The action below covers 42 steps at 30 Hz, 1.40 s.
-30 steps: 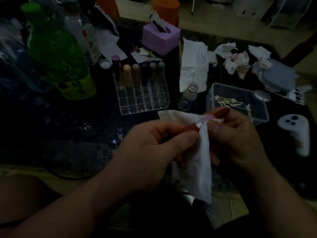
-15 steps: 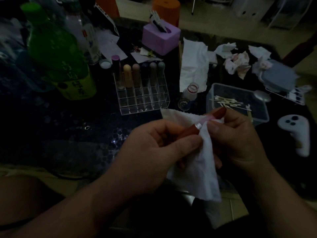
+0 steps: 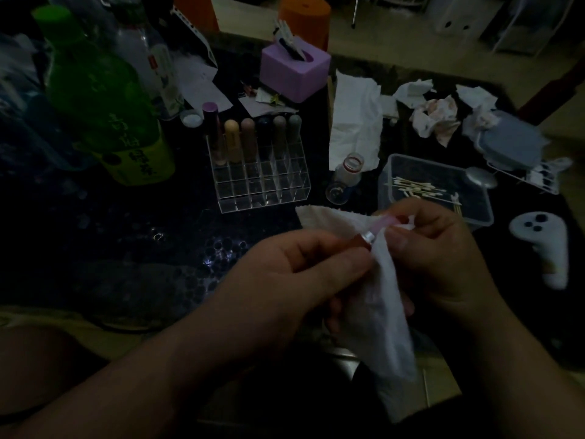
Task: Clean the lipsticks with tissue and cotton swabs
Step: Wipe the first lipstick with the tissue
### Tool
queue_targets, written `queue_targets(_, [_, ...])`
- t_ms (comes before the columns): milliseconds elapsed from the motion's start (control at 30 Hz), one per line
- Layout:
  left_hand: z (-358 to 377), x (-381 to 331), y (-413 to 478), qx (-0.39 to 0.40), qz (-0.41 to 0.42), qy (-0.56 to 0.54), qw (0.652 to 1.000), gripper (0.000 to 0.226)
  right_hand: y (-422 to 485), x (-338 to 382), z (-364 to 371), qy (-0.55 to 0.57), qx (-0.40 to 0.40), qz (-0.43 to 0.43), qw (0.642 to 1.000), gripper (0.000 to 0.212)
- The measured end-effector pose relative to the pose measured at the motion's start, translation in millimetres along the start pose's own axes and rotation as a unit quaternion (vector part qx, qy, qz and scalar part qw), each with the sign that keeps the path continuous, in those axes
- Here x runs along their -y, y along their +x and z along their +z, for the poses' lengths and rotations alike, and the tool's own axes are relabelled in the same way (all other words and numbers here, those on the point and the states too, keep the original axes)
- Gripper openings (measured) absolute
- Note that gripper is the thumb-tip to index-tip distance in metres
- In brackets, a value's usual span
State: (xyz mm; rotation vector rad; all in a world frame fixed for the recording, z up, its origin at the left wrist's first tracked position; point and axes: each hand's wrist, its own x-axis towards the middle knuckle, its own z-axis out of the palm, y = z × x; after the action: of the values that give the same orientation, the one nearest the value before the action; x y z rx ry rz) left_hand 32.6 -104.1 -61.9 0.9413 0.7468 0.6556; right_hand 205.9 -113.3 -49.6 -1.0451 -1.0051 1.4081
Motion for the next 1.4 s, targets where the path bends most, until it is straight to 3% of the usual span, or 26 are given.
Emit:
queue_targets(100, [-4, 0, 1, -0.024, 0.041, 0.033, 0.998, 0.026, 0, -3, -2, 0.036, 0.037, -0.009, 0.999, 0.012])
queue_targets(233, [-7, -2, 1, -0.011, 0.055, 0.112, 0.992, 0.015, 1, -5, -5, 0.032, 0.045, -0.008, 0.998, 0.025])
queue_targets(400, [-9, -5, -2, -0.029, 0.098, 0.181, 0.978, 0.021, 0, -6, -5, -0.030, 0.011, -0.003, 0.999, 0.003])
queue_targets(600, [-7, -4, -2, -0.069, 0.120, 0.183, 0.973, 0.023, 3, -10, -3, -0.050, 0.007, -0.013, 0.999, 0.006])
queue_targets(733, [-9, -1, 1, -0.148, 0.117, 0.202, 0.961, 0.027, 6, -17, -3, 0.056, 0.063, 0.037, 0.996, 0.026])
queue_targets(867, [-11, 1, 4, -0.174, 0.085, 0.204, 0.960, 0.034, 7, -22, -1, 0.001, 0.054, 0.049, 0.997, 0.034])
queue_targets(1033, [-15, -7, 7, -0.170, 0.066, 0.173, 0.968, 0.008, 13, -14, -17, 0.095, 0.025, 0.140, 0.985, 0.043])
queue_targets(1167, [-27, -19, 11, -0.215, 0.071, 0.140, 0.964, 0.011, 19, -19, -31, -0.015, 0.002, 0.240, 0.971, 0.029])
queue_targets(1267, [-40, -25, 13, -0.255, 0.089, 0.108, 0.957, 0.018, 23, -32, -33, -0.156, 0.000, 0.295, 0.943, 0.023])
queue_targets(1300, [-44, -25, 13, -0.265, 0.092, 0.111, 0.954, 0.014, 25, -37, -36, -0.250, 0.000, 0.291, 0.923, 0.019])
queue_targets(1400, [-51, -24, 14, -0.275, 0.085, 0.115, 0.951, 0.015, 33, -47, -42, -0.528, -0.010, 0.244, 0.813, 0.023])
